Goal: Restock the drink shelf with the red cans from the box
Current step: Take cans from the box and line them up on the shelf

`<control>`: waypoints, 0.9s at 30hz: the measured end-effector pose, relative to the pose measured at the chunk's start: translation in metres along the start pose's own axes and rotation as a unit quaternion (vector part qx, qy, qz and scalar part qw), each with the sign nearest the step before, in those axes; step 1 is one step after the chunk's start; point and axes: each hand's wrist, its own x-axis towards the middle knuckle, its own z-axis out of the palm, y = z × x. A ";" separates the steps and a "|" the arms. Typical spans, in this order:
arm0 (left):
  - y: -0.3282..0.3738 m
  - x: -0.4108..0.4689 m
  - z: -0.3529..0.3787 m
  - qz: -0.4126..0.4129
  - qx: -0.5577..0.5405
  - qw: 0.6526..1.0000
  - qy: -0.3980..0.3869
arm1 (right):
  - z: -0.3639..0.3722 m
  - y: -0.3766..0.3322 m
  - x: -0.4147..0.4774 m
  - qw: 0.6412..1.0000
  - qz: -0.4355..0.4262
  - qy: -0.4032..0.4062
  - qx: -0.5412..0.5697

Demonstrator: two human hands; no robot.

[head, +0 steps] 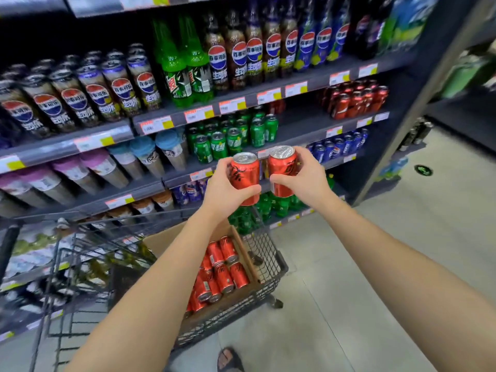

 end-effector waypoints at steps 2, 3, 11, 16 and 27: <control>0.026 -0.003 0.027 0.006 0.004 1.000 0.000 | -0.037 0.005 -0.003 1.000 0.006 0.013 0.006; 0.040 -0.004 0.040 0.009 0.005 1.000 0.004 | -0.056 0.008 -0.004 1.000 0.008 0.020 0.009; 0.137 -0.014 0.145 0.022 0.002 0.999 0.034 | -0.210 0.036 -0.005 1.000 -0.004 0.019 0.007; 0.170 -0.011 0.183 0.023 -0.010 0.999 0.030 | -0.255 0.046 0.014 1.000 -0.009 0.014 0.008; 0.160 0.071 0.229 0.013 0.007 0.998 0.066 | -0.257 0.089 0.119 0.998 -0.009 -0.029 0.052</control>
